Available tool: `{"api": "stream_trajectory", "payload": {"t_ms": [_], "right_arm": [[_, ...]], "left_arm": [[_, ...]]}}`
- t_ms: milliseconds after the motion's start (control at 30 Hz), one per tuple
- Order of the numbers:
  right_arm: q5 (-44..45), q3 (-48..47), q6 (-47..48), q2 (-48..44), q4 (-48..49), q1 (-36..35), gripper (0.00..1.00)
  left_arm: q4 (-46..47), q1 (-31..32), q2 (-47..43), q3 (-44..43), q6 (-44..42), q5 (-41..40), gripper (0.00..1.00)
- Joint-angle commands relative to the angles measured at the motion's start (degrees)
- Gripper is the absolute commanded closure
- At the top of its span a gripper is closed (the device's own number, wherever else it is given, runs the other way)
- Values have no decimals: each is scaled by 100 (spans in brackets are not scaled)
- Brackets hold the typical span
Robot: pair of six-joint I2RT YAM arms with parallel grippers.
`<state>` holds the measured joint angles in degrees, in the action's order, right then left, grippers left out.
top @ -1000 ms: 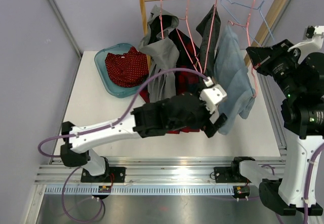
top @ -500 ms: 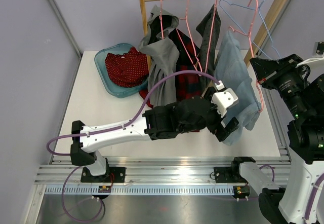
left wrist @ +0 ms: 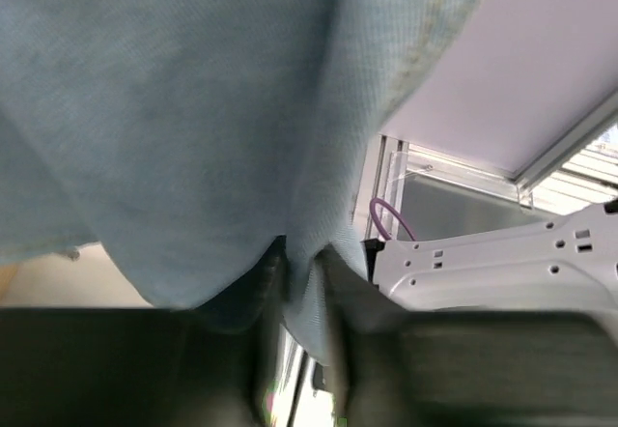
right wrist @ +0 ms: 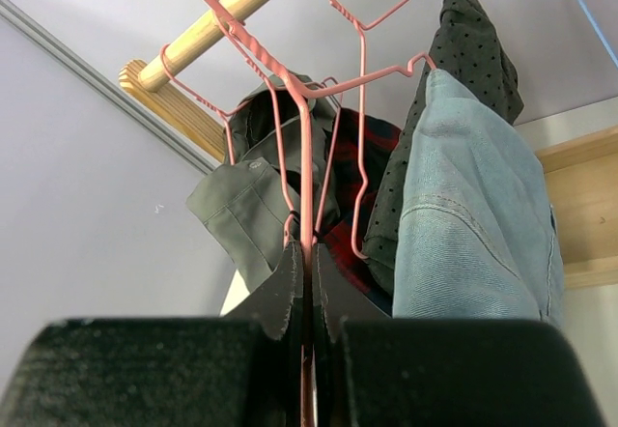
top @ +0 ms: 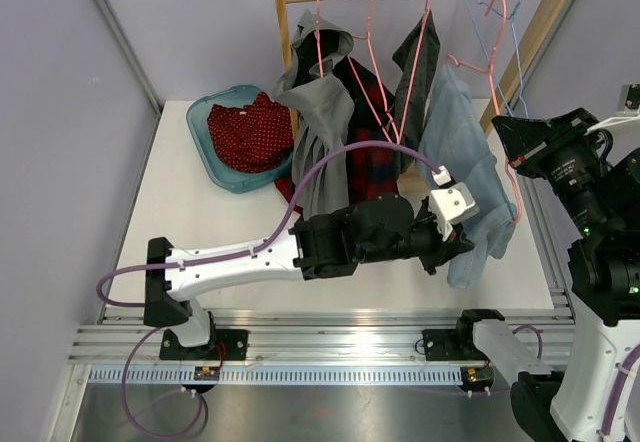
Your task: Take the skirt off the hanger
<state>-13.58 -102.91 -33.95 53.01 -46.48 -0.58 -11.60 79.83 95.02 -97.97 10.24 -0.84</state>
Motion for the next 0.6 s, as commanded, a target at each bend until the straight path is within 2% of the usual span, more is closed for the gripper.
{"api": "stream_trajectory", "payload": {"t_ms": [0,33,133,200,233,333,367,467,567], "right_arm": [[-206,-150,-103,-72,640,5,100],[-197,-141,-103,-55,640,5,100],[-127,-115,-33,-11,666,5,100],[-22,-167,3,68,728,14,100],[13,-211,46,104,728,14,100],[136,-466,143,314,807,14,100],[163,-553,178,454,807,14,100],[382,-975,310,710,789,14,100],[541,-1257,354,920,868,14,100]], "left_arm": [[493,6,69,-116,31,401,95],[439,6,78,-82,48,314,100],[518,32,-97,558,284,243,100],[746,137,-396,1155,434,216,100],[842,199,-519,1854,592,181,100],[1307,532,-923,2912,1030,85,100],[1379,629,-994,3464,1154,-81,100],[1537,1095,-1284,4362,1594,-486,100],[1441,1561,-1539,4812,1937,-969,100]]}}
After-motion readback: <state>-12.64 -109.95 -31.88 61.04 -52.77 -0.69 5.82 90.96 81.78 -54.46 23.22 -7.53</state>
